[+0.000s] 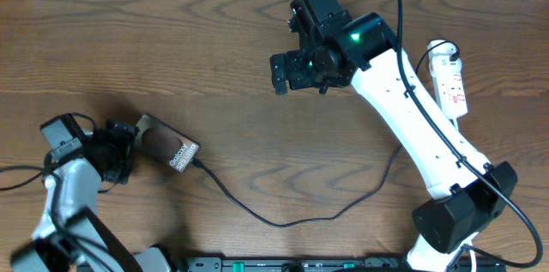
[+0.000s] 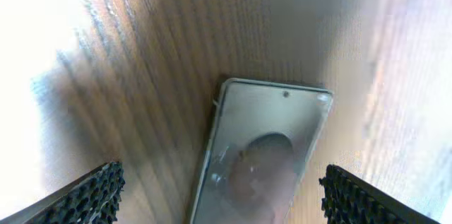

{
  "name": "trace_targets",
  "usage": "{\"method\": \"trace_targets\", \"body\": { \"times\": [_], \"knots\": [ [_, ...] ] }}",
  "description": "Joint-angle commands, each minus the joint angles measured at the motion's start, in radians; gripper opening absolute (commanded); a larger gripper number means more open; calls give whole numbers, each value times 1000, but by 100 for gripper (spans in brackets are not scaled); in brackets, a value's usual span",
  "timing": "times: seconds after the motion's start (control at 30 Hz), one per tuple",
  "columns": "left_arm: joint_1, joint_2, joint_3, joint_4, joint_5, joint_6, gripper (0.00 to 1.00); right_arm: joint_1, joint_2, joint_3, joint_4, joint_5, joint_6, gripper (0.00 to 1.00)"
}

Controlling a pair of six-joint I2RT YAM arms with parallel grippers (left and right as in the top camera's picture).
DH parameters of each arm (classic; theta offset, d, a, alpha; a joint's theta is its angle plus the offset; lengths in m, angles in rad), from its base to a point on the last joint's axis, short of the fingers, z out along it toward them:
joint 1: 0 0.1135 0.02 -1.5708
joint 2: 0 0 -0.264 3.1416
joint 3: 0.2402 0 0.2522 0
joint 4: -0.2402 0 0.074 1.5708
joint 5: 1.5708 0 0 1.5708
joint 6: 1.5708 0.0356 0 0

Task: Plug charger to phone and switch on socket
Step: 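Lift the left gripper up off the phone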

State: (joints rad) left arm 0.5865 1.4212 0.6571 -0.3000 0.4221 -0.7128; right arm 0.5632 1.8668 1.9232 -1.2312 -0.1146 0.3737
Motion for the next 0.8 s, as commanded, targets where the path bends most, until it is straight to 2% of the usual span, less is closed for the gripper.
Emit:
{"method": "trace_targets", "body": {
  "times": [0.0, 0.23, 0.4, 0.6, 0.77],
  "knots": [
    [3, -119, 0, -3, -16, 11, 88, 8, -21, 19, 0, 8, -9, 99],
    [2, -350, 2, 30, 218, 136, 88, 8, -21, 19, 0, 8, -9, 99],
    [-60, -481, 15, 35, 267, 193, 88, 8, -21, 19, 0, 8, -9, 99],
    [-232, -513, 95, 6, 244, 265, 88, 8, -21, 19, -2, 8, -8, 99],
    [-433, -474, 219, -106, 39, 340, 88, 8, -21, 19, -10, 8, -9, 99]
  ]
}}
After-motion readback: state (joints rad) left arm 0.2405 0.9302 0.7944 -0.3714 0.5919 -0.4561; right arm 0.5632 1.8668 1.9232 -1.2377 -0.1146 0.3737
